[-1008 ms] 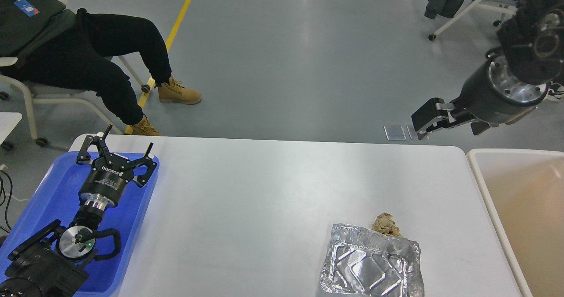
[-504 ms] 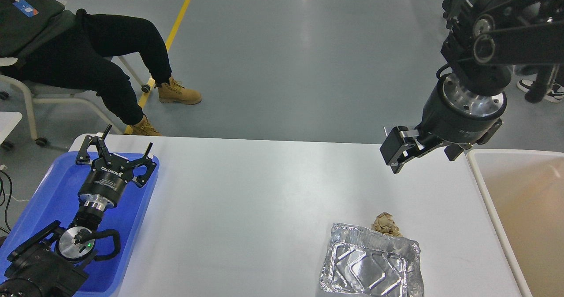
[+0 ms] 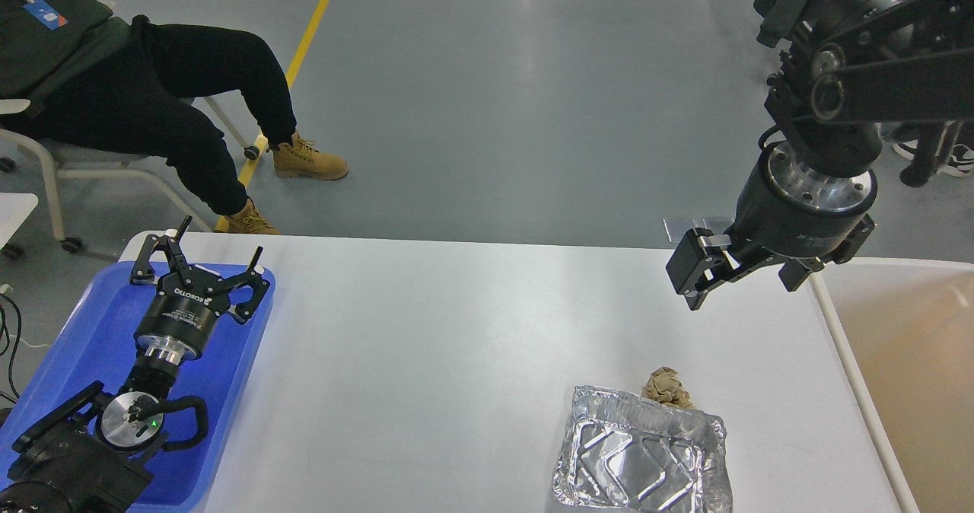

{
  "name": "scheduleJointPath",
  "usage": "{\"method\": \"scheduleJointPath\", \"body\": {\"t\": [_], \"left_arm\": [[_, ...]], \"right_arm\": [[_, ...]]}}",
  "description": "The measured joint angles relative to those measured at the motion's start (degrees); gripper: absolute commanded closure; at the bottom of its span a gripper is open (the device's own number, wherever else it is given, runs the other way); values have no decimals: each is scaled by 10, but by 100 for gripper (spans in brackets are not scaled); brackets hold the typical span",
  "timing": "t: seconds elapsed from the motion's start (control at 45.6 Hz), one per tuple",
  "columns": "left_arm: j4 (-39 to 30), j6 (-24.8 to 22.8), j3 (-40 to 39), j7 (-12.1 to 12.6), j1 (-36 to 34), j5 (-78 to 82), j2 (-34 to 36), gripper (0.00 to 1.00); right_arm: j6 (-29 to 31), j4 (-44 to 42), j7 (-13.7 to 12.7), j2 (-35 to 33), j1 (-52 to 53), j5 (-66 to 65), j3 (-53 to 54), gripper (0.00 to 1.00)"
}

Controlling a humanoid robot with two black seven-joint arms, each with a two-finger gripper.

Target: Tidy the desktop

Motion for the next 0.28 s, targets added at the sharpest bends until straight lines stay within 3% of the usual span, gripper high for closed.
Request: {"method": "scheduleJointPath", "body": {"t": [0.285], "left_arm": [[0,0,0,0,-1,0,0,1]], "right_arm": [[4,-3,0,-1,0,0,-3,0]]}}
